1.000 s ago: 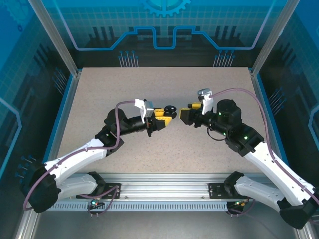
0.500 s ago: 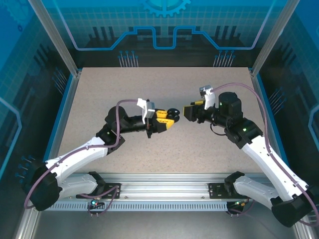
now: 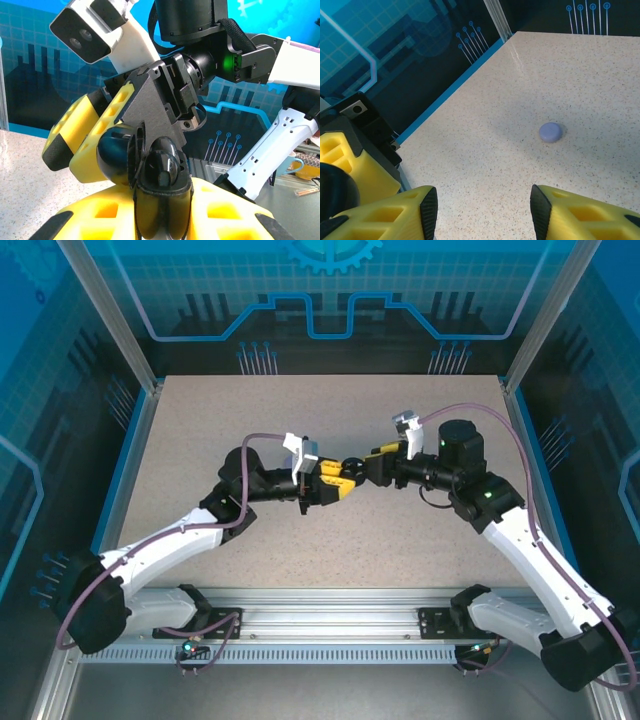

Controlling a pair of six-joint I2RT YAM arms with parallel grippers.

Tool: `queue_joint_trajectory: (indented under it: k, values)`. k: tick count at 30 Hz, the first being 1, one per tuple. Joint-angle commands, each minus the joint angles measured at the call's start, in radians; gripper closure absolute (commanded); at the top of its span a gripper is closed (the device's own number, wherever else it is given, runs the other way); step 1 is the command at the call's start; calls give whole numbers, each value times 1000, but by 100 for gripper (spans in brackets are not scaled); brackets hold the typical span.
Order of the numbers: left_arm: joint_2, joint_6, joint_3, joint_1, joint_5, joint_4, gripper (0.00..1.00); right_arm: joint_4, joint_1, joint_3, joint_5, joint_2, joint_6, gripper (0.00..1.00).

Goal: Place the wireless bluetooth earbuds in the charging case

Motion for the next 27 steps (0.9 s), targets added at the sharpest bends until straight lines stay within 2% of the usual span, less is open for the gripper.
queue_joint_trajectory:
  k: [1, 9, 15, 21, 27]
  values:
    - [24, -32, 33, -4, 9, -13, 96, 66, -1, 20, -70, -23, 1, 46]
    - [51, -69, 40, 15, -24, -33, 97, 72, -1, 6, -53, -54, -12, 46]
    - [52, -89, 40, 25, -39, -37, 97, 27, -2, 10, 9, -54, -24, 46]
    - [57, -85, 51, 31, -93, -94, 96, -44, -2, 16, 149, -47, -37, 46]
    - [70, -75, 67, 35, -162, -178, 95, -172, -4, 29, 402, -3, -20, 45]
